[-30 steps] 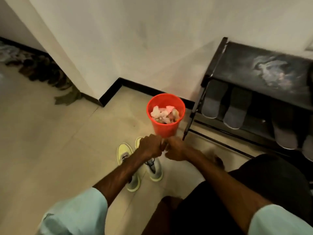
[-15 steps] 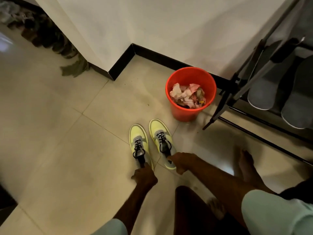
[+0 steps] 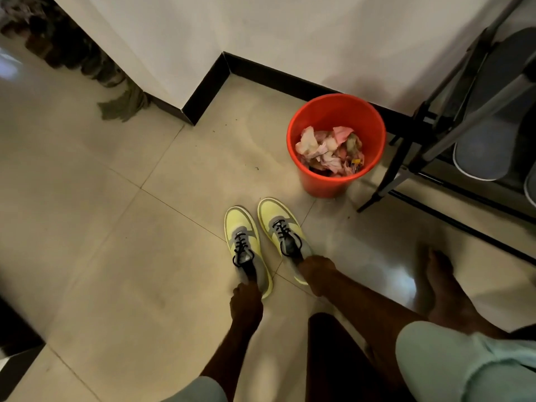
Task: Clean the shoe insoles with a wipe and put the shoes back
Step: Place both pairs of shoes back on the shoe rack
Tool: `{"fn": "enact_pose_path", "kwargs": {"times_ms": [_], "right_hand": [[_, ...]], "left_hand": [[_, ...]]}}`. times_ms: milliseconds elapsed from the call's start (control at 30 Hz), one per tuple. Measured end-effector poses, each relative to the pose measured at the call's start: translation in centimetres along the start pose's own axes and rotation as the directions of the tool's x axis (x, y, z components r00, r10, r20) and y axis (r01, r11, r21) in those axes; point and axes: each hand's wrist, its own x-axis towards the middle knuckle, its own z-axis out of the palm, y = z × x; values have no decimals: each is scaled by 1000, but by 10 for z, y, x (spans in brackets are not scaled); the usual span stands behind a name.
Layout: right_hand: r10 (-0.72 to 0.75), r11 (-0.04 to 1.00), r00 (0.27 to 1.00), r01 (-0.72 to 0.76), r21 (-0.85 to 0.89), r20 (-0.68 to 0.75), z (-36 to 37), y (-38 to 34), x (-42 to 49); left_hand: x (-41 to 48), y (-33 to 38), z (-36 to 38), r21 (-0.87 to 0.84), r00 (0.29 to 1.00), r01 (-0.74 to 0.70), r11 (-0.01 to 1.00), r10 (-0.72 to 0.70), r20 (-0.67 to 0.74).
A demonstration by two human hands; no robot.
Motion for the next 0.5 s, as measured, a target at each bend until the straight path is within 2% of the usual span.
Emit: {"fn": "enact_pose_path", "kwargs": {"times_ms": [167, 333, 500], "right_hand": [[23, 989, 988, 0, 151, -154, -20, 4, -8], [25, 959, 935, 78, 273, -354, -45, -3, -35], [62, 936, 875, 116, 332, -481, -55, -12, -77]], "left_hand": [[-9, 2, -6, -206, 999, -43, 978, 38, -29], [-28, -7, -31, -420, 992, -103, 901, 62, -111], [-55, -14, -66, -446, 968, -191, 874, 92, -234]]}}
